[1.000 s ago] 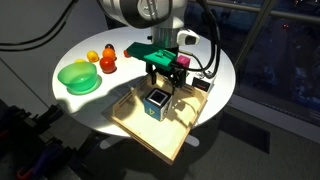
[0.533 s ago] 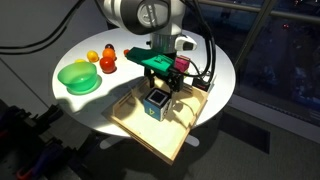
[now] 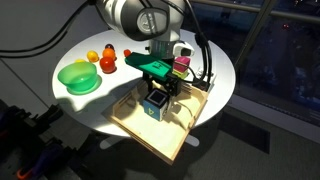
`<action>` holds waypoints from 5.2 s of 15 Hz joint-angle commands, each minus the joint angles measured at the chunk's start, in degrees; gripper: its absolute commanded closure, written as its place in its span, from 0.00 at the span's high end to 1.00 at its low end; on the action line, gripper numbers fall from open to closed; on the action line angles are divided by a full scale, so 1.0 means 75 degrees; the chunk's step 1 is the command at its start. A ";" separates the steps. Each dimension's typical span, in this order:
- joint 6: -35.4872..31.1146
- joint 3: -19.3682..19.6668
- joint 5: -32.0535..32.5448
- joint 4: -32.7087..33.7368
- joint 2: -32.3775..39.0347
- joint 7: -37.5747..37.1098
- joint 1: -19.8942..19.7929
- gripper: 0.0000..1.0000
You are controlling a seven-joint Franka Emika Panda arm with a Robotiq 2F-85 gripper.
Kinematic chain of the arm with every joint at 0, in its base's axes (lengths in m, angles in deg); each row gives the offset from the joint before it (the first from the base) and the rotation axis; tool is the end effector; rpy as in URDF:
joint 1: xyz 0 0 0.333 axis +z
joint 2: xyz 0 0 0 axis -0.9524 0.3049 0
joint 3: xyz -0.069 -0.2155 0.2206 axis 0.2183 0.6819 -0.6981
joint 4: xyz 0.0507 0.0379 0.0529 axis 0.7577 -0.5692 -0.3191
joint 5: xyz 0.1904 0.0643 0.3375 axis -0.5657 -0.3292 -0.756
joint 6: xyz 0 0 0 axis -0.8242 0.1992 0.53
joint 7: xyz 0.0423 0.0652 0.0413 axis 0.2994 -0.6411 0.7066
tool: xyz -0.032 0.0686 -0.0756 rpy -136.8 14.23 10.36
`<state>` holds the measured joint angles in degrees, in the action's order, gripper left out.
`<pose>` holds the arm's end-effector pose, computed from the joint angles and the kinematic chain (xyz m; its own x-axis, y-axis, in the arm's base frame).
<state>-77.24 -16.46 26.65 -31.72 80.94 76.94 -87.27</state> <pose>0.5460 -0.2539 0.1546 0.9763 -0.1290 -0.1737 -0.1176 -0.9903 0.0743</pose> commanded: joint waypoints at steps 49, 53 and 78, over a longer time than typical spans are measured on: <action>-0.0950 -0.0430 -0.0097 -0.1283 -0.1670 0.0423 -0.0112 0.06; -0.1035 -0.0498 -0.0053 -0.1467 -0.1700 0.0366 -0.0023 0.06; -0.1148 -0.0617 -0.0822 -0.2161 -0.2859 0.1222 -0.0111 0.06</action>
<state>-84.71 -20.92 22.02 -46.40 61.09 83.76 -87.43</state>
